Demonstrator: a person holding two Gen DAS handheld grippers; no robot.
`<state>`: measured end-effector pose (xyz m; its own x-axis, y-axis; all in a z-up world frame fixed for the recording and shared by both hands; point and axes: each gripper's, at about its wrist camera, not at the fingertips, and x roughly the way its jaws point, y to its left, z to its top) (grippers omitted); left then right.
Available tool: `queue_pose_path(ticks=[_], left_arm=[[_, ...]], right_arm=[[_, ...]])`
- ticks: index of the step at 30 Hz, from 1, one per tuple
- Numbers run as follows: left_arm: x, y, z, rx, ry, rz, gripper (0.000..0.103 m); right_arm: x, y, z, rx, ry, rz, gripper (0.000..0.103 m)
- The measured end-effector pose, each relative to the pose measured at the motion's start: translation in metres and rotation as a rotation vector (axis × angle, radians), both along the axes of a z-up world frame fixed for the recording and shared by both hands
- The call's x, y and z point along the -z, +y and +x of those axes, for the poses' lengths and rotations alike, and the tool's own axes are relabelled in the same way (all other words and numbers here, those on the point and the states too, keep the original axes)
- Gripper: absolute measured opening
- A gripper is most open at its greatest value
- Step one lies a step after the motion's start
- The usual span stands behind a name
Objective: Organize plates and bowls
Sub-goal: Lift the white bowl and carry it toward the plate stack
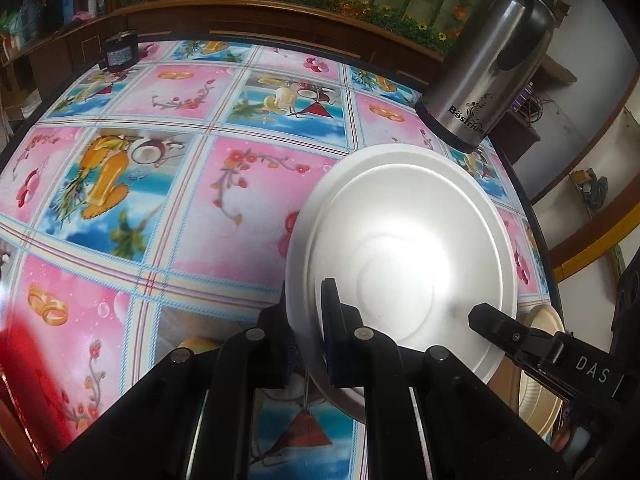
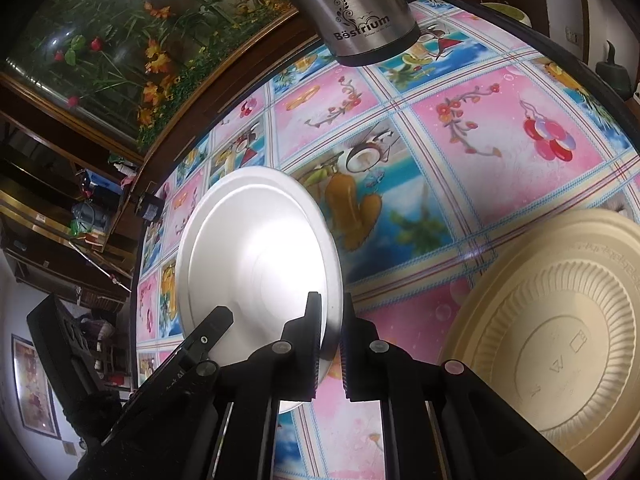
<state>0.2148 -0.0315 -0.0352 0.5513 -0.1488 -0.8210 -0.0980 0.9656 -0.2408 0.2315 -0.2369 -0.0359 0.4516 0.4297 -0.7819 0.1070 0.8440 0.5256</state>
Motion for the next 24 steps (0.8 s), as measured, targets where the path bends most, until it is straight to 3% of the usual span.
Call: queue_pose_path(ticks=[24], left_arm=[[-0.004, 0.007, -0.085, 0.001, -0.026, 0.056, 0.010]], right_arm=[[0.000, 0.014, -0.080, -0.037, 0.000, -0.021, 0.008]])
